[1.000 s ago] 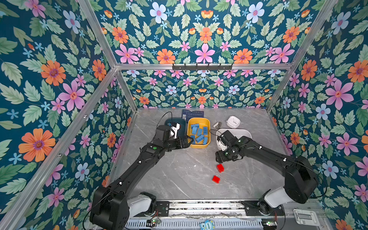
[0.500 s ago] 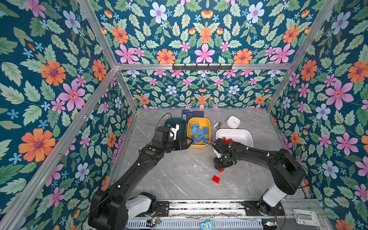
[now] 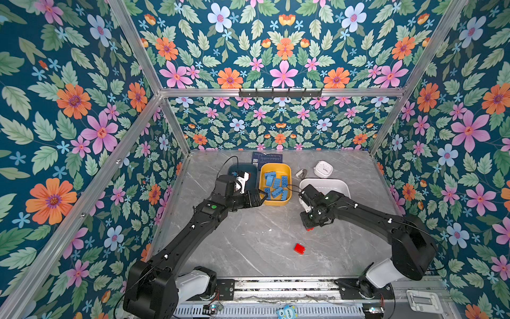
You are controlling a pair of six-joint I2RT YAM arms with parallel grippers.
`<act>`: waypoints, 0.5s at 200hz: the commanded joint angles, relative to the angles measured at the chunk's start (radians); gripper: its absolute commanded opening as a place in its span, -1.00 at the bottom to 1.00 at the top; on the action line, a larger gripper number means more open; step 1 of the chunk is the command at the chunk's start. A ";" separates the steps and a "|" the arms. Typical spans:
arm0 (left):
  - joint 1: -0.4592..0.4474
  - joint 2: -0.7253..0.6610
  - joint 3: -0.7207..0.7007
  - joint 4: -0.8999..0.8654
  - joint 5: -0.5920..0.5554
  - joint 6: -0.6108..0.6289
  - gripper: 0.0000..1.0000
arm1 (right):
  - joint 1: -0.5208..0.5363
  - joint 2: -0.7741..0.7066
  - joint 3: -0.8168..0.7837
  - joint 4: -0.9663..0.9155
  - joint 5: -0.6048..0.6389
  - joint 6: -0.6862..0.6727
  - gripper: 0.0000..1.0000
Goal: Sort the legos into containers by color
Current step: Pick up the lego from the bottom-center of the table, then place the lego in the container.
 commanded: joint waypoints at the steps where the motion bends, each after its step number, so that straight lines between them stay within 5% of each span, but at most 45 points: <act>1: 0.001 0.001 0.010 0.009 0.006 0.014 1.00 | -0.075 -0.044 0.032 -0.048 0.009 -0.068 -0.44; 47: 0.001 -0.001 0.012 0.048 0.026 -0.014 1.00 | -0.346 -0.026 0.140 -0.010 -0.084 -0.197 -0.47; 100: 0.000 -0.002 0.019 0.091 0.027 -0.047 1.00 | -0.465 0.204 0.263 0.039 -0.104 -0.260 -0.42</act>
